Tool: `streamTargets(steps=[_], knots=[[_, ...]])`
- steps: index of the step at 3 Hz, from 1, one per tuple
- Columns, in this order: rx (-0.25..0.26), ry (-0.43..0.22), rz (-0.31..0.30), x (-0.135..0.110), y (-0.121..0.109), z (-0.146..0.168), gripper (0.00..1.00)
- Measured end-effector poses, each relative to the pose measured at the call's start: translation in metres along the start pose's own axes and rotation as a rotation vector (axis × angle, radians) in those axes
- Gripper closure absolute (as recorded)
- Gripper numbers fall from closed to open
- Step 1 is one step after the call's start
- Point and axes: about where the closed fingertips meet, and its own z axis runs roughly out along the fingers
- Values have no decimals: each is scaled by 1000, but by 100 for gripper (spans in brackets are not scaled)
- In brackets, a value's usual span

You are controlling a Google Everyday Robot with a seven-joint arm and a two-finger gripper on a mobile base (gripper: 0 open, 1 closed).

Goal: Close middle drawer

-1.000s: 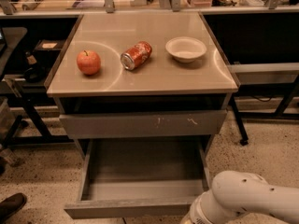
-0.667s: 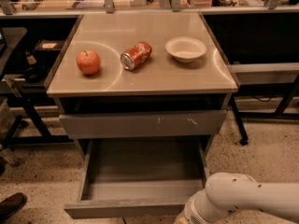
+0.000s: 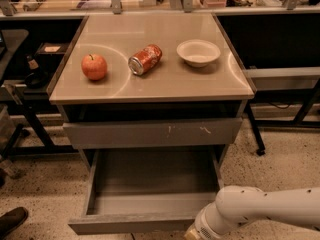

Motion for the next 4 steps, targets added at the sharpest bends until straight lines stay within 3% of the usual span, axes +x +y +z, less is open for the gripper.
streamTargets(steps=[2,4], knots=[[56,19,-39,-7,-24,14,100],[141,24,-75,-33,-54,8,100]])
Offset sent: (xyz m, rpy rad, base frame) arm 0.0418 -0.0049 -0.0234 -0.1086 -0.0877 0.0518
